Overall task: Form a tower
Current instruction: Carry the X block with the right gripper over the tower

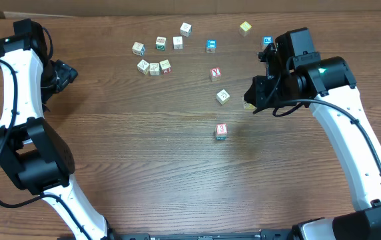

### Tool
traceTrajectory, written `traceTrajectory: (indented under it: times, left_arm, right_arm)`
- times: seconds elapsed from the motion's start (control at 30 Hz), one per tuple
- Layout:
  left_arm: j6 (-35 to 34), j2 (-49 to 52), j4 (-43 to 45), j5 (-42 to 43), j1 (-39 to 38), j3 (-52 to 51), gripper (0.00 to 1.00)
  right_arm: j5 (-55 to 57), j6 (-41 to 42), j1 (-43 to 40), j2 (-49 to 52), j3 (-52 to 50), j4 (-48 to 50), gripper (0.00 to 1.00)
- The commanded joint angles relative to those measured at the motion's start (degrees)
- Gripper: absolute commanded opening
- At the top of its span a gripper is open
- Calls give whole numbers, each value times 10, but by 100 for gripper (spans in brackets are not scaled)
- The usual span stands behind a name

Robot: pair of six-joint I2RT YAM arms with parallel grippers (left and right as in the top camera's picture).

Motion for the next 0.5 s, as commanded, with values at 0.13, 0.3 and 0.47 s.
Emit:
traceTrajectory:
  times: [0.13, 0.3, 0.47]
  left_arm:
    - [5, 2, 1, -2, -3, 8, 100]
    - [5, 2, 1, -2, -3, 8, 99]
    - [5, 2, 1, -2, -3, 8, 99]
  right_arm:
    - [60, 67, 97, -5, 4, -14, 7]
    - [77, 107, 140, -4, 3, -33, 8]
    - [86, 148, 161, -4, 2, -37, 8]
